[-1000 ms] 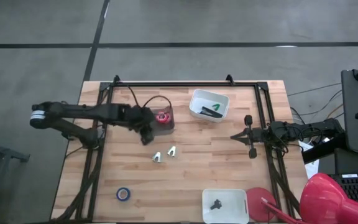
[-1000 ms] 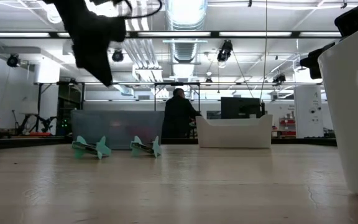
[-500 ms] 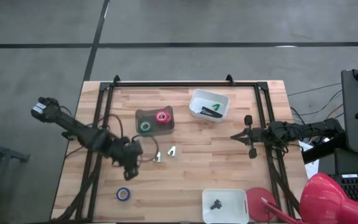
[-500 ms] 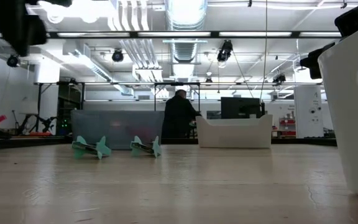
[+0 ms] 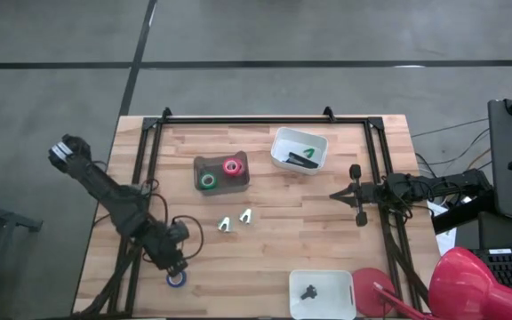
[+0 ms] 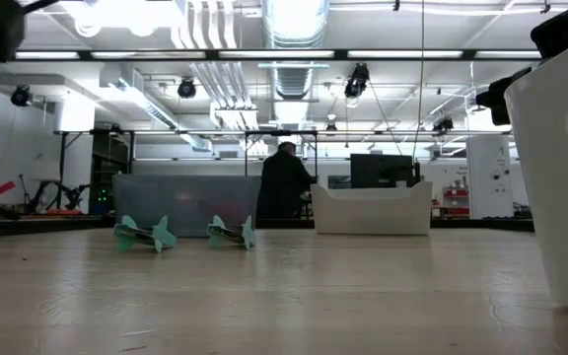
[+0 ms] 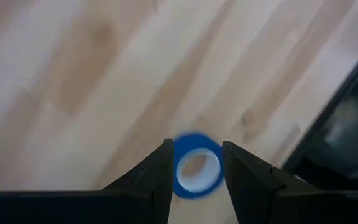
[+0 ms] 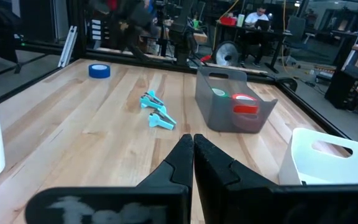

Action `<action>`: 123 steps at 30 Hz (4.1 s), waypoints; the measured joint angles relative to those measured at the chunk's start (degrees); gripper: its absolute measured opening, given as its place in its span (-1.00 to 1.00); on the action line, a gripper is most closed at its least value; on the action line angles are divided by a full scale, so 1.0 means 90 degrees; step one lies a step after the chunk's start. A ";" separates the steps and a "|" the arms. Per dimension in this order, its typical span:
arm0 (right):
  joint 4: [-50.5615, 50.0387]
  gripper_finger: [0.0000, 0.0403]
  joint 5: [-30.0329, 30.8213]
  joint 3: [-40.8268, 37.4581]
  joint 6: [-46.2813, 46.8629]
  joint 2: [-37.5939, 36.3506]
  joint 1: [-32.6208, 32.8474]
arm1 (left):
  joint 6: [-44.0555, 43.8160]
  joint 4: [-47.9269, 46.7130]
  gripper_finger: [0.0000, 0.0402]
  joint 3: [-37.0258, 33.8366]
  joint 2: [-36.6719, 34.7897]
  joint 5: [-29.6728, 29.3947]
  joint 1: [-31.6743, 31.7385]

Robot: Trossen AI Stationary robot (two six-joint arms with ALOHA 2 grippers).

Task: Pick and place Stapler, Stapler remover, tape
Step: Put the blue tape into the black bin, then adjust the black bin on the table

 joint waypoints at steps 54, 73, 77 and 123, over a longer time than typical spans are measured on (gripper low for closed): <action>0.0000 -0.96 0.0000 0.0000 0.0000 0.0000 0.0000 | 0.1928 0.0798 -0.62 -0.0628 0.0973 -0.5485 0.0203; 0.0000 -0.96 -0.0001 0.0000 -0.0011 0.0000 0.0002 | 0.3876 0.0784 -0.65 -0.0550 -0.0801 -0.4559 0.5029; 0.0000 -0.96 0.0000 0.0000 -0.0011 0.0000 0.0000 | 0.4731 0.0960 -0.70 -0.0550 -0.0694 -0.2337 0.6440; 0.0000 -0.96 0.0000 0.0000 -0.0009 0.0000 0.0002 | 0.6766 0.0737 -0.23 0.0767 0.0583 -0.0386 0.6642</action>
